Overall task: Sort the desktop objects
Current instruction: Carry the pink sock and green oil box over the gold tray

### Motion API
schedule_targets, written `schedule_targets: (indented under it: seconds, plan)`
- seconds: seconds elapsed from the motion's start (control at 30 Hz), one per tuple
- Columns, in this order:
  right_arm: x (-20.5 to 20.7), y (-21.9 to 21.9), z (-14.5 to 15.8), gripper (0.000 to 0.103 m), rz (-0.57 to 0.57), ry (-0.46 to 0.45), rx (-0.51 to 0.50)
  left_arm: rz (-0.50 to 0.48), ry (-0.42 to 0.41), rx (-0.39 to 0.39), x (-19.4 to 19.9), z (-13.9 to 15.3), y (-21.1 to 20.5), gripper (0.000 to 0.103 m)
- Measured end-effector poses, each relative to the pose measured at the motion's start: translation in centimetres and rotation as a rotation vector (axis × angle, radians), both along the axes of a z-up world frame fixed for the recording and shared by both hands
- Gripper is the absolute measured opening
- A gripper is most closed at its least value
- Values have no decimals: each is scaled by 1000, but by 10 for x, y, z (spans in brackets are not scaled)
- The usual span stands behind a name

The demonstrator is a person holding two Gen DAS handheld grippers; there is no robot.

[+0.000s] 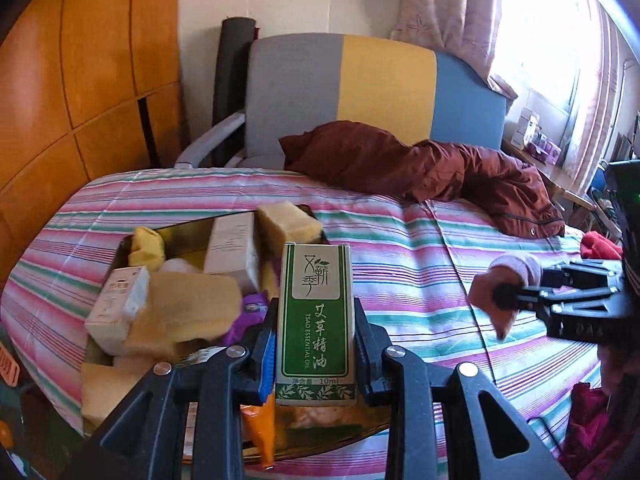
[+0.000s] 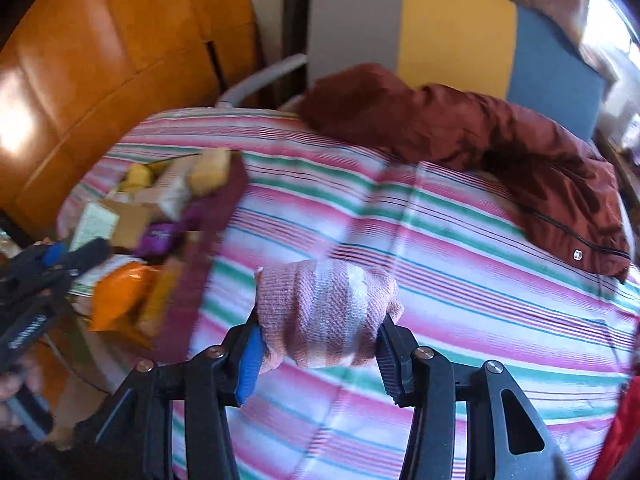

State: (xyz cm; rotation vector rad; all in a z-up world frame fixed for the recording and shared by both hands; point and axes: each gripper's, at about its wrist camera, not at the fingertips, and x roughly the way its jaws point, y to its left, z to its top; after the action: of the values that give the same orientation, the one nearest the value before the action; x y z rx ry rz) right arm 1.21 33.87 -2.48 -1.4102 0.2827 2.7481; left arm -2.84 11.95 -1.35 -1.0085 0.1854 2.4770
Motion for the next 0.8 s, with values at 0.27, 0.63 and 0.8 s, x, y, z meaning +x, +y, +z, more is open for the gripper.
schedule_targets:
  seconds: [0.27, 0.63, 0.8]
  plan:
    - [9, -60, -2, 50, 32, 31, -65, 75, -5, 56, -2, 4, -51, 30]
    - [7, -123, -3, 50, 137, 91, -104, 267, -32, 123, -10, -3, -150, 30]
    - [-10, -131, -6, 50, 136, 88, -94, 270, -26, 121, -9, -4, -158, 30]
